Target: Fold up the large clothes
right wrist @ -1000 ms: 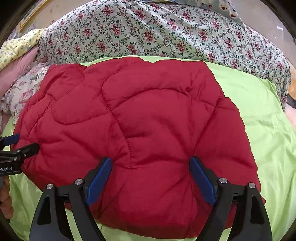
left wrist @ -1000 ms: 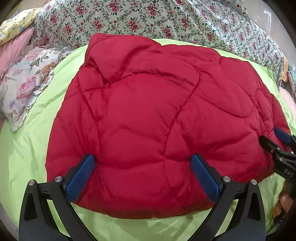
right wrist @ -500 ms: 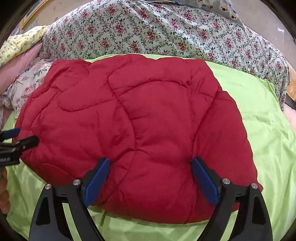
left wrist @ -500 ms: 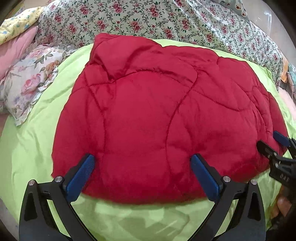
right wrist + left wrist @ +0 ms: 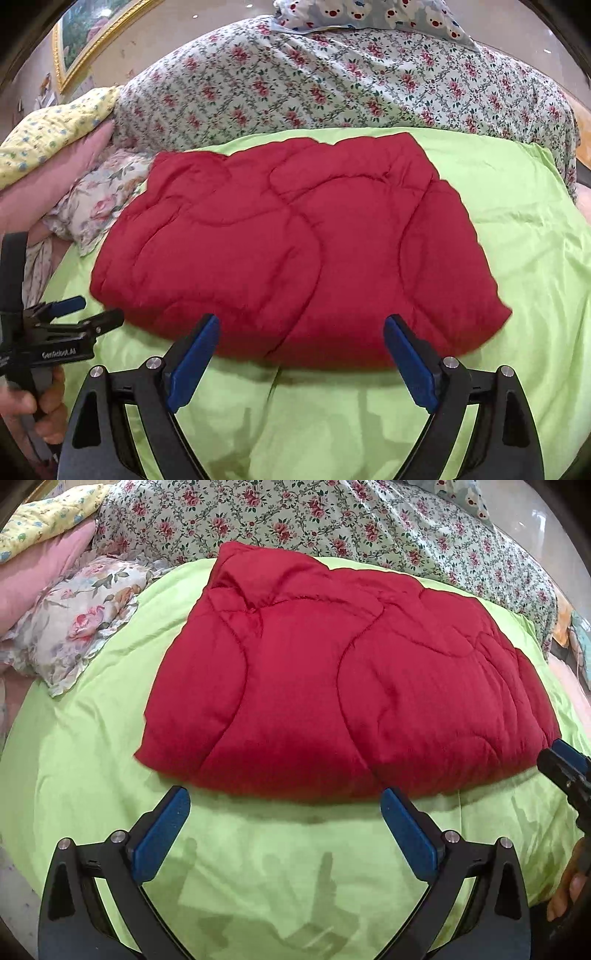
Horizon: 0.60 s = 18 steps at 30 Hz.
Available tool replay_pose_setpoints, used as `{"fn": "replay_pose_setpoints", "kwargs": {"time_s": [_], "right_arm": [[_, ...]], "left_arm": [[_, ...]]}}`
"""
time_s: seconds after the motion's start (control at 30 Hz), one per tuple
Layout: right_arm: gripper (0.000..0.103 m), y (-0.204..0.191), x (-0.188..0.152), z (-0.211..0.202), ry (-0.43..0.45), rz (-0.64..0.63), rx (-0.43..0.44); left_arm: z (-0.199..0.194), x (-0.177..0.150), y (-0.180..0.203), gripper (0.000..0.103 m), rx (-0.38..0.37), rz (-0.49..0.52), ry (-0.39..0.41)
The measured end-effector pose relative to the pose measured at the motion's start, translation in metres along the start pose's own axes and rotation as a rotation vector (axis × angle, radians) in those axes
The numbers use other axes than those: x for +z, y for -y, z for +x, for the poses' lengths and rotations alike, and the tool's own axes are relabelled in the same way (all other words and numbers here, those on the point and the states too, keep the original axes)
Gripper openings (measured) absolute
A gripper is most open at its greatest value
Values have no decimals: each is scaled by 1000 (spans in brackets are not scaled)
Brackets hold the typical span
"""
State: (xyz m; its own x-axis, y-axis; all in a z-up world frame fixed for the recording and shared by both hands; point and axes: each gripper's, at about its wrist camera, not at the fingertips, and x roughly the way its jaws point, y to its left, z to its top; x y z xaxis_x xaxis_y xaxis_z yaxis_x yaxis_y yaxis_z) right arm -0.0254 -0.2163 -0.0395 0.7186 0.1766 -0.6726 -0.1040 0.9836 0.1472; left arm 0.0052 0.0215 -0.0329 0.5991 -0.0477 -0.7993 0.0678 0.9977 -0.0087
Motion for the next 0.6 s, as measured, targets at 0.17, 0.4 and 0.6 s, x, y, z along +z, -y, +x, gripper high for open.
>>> {"fn": "replay_pose_setpoints", "kwargs": {"time_s": [0.17, 0.4, 0.6], "right_arm": [[92, -4, -23, -1, -71, -14, 6], [92, -8, -37, -9, -155, -9, 8], [98, -25, -20, -37, -127, -59, 4]], "left_arm": [[-2, -20, -7, 103, -7, -17, -38], [-19, -23, -5, 103, 18, -1, -73], [-49, -9, 3, 103, 64, 33, -46]]}}
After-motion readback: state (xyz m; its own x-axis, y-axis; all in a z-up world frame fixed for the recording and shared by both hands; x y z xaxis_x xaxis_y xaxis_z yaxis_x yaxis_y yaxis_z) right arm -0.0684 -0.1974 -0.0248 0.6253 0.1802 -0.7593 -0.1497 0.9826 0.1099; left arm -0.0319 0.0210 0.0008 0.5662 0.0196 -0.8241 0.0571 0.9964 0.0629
